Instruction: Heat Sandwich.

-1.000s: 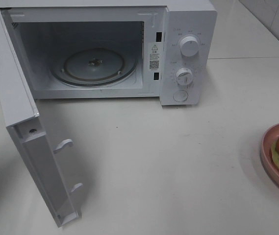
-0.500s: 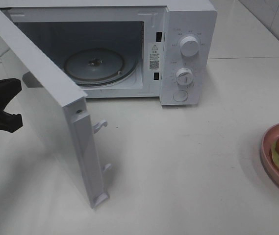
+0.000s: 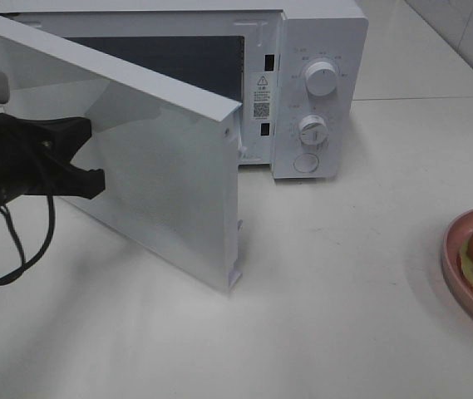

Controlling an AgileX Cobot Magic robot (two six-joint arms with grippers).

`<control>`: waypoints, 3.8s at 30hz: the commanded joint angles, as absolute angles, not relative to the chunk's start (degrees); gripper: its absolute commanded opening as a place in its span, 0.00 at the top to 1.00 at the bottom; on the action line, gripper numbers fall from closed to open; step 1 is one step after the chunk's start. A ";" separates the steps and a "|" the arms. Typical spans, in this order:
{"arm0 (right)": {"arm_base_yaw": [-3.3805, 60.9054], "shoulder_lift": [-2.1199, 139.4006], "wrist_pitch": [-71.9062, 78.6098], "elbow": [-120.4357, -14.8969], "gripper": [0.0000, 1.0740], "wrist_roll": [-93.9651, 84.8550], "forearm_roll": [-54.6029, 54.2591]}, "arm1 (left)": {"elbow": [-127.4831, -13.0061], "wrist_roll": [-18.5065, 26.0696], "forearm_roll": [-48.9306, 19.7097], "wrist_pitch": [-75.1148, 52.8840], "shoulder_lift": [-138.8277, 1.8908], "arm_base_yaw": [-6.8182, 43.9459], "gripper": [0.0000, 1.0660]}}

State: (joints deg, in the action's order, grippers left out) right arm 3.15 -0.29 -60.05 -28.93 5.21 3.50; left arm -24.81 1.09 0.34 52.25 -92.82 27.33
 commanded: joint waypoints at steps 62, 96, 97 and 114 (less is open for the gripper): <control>2.69 -1.72 -59.59 -28.82 0.29 4.93 3.55 | -69.33 19.37 -28.48 31.51 -116.02 38.90 1.00; 2.69 -1.72 -59.59 -28.82 0.29 4.93 3.55 | -59.36 19.19 -19.25 -26.01 -98.26 42.40 0.05; 2.69 -1.72 -59.59 -28.82 0.29 4.93 3.55 | -59.36 19.08 -18.62 -28.88 -97.80 42.40 0.05; 2.69 -1.72 -59.59 -28.82 0.29 4.93 3.55 | -59.36 12.95 -15.30 -52.77 -88.41 26.07 0.05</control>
State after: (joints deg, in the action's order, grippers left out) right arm 3.15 -0.29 -60.05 -28.93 5.21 3.50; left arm -59.47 13.52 -15.53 -51.57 -89.15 26.70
